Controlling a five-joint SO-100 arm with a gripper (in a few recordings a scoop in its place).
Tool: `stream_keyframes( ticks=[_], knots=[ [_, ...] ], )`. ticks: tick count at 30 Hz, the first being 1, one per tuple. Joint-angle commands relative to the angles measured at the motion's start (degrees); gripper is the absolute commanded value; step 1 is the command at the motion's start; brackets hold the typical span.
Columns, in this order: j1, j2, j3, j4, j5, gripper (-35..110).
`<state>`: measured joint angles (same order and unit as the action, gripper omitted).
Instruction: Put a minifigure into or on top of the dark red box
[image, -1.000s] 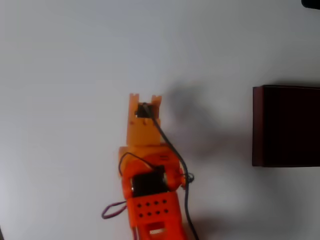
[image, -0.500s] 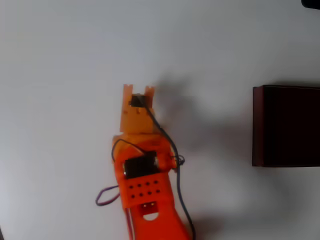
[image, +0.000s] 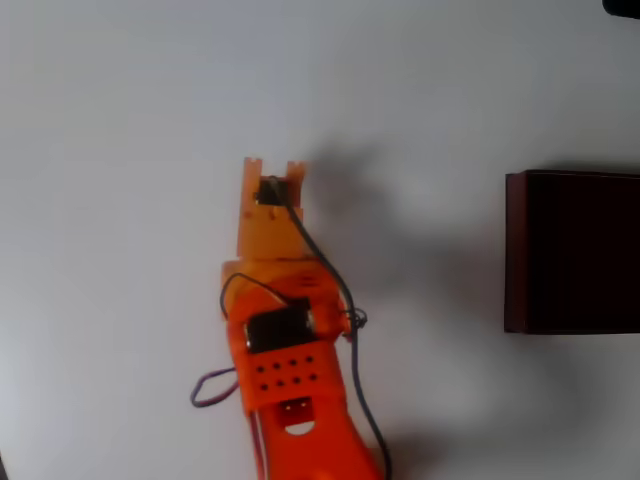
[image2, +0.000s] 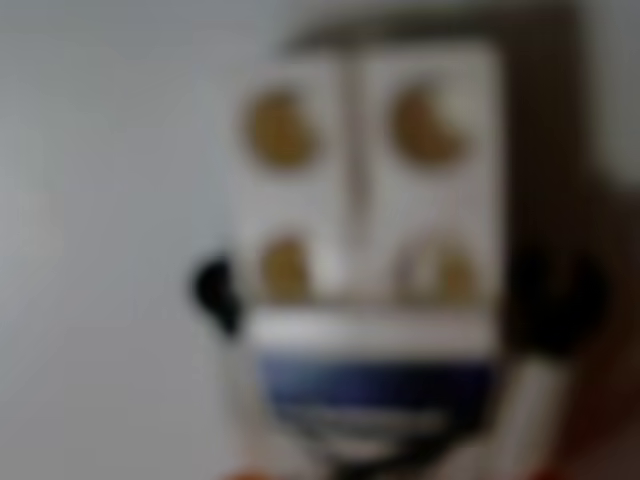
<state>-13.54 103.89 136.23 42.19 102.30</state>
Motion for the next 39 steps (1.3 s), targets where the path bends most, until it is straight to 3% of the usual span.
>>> stream_keyframes(
  ticks=[1, 5, 10, 19, 29, 39],
  knots=[
    [-0.5, 1.0, 0.3, -0.5, 0.9, 1],
    [-0.1, 1.0, -0.3, -0.4, -1.1, 0],
    [4.0, 4.4, -7.5, 11.3, -10.7, 0],
    [28.5, 18.3, -22.2, 30.8, -36.1, 0],
    [51.6, -6.1, -45.1, 37.8, -56.4, 2],
    [61.0, -39.9, -77.5, 46.1, -69.4, 16]
  ],
)
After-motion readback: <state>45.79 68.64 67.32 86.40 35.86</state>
